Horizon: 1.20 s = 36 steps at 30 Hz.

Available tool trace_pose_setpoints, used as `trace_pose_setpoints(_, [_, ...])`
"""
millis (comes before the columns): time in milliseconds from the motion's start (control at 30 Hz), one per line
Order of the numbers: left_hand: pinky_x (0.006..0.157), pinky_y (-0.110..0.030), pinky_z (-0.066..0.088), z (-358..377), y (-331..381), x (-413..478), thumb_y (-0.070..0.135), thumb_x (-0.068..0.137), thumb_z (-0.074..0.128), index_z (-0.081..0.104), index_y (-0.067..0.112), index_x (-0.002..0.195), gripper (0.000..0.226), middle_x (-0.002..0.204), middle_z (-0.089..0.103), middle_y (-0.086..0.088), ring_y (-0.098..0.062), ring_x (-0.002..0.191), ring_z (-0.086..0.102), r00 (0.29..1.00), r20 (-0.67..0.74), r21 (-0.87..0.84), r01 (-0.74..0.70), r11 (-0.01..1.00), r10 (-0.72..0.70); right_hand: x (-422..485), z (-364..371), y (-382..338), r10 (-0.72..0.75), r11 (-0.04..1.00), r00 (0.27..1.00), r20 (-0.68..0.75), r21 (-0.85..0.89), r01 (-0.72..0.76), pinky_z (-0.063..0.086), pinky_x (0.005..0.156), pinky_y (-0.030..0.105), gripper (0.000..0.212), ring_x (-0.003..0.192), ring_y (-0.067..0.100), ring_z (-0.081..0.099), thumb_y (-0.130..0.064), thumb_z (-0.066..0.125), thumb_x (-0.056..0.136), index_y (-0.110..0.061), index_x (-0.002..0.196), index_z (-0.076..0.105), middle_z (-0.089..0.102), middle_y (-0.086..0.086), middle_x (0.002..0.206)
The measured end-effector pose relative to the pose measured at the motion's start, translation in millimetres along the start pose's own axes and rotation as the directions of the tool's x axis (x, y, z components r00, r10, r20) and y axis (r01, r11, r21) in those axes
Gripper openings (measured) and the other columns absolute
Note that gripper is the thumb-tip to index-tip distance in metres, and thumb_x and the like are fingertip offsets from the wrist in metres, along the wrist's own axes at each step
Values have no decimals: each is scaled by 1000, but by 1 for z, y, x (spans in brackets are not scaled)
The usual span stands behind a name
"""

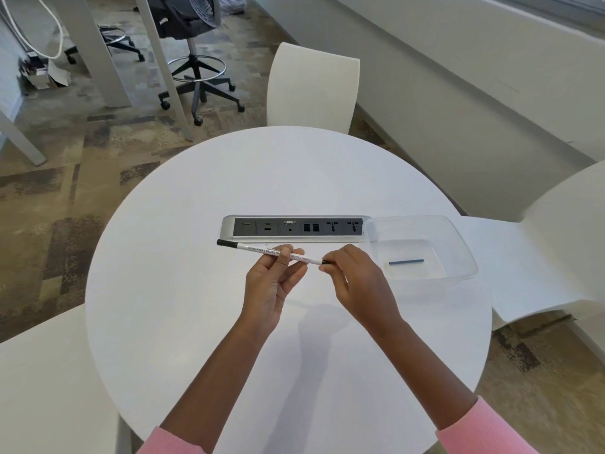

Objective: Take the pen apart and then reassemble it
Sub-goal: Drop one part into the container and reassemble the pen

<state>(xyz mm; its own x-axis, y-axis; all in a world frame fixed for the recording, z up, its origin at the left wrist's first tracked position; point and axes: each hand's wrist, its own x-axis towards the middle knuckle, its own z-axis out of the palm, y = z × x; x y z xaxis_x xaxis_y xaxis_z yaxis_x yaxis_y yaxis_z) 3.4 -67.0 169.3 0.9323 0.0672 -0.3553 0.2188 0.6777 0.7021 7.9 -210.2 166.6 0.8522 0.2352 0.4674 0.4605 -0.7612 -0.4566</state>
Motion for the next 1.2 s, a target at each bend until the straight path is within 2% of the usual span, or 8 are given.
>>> trace_pose_setpoints(367, [64,-14,53,7,-12,-3,5,87,55,64,8,78,14,62,68,4,-6,65,65,998,32,203,-54,978,49,0,7,0,-62,995,998,27,-78,64,39,43,30,31,50,27,50,-21,43,85,-2,70,62,54,11,58])
trace_pose_setpoints(533, [64,-14,52,4,-14,-3,7,89,53,61,8,79,13,60,68,5,-5,62,64,996,76,268,-72,961,53,2,-2,-13,189,960,957,221,164,-228,35,56,29,39,60,24,51,-31,40,82,-2,71,63,57,10,62])
trace_pose_setpoints(633, [65,-15,52,3,-14,-3,5,90,51,59,7,77,15,60,67,5,-6,60,63,993,106,275,-85,958,57,8,-9,-16,361,787,853,378,367,-496,38,50,25,29,45,5,44,-18,52,85,-9,59,61,49,-3,49])
trace_pose_setpoints(700, [65,-16,51,3,-14,-3,5,89,51,58,7,76,16,61,67,4,-9,58,61,990,127,287,-91,954,56,13,-12,-13,427,604,745,512,451,-657,38,41,19,33,37,6,40,-9,55,86,-11,53,58,46,-6,42])
trace_pose_setpoints(833, [71,-25,50,0,-13,-2,8,86,54,60,8,73,15,67,67,-3,-16,62,59,984,165,329,-118,937,66,17,-16,-7,371,200,487,791,443,-874,33,37,13,30,37,5,37,-11,48,90,-8,62,58,44,-8,41])
trace_pose_setpoints(900, [74,-28,52,-1,-11,-2,7,86,55,60,9,73,14,65,67,-2,-17,60,59,981,170,346,-147,927,92,15,-16,-8,327,123,482,813,469,-875,34,37,13,30,39,5,37,-15,46,92,-9,65,59,43,-8,44])
trace_pose_setpoints(1067, [69,-21,54,0,-10,-3,3,86,56,64,7,76,14,63,68,3,-11,61,65,987,84,310,-158,937,138,12,-9,-15,426,320,645,634,561,-763,46,43,19,44,43,10,45,-32,38,96,-9,71,66,47,-1,48])
trace_pose_setpoints(1200, [66,-16,54,-1,-11,-1,4,85,59,67,10,79,12,65,71,5,-7,62,64,993,8,275,-118,954,121,2,-2,-11,374,781,874,310,402,-477,51,60,32,20,63,19,56,-26,48,93,-14,87,63,59,4,66])
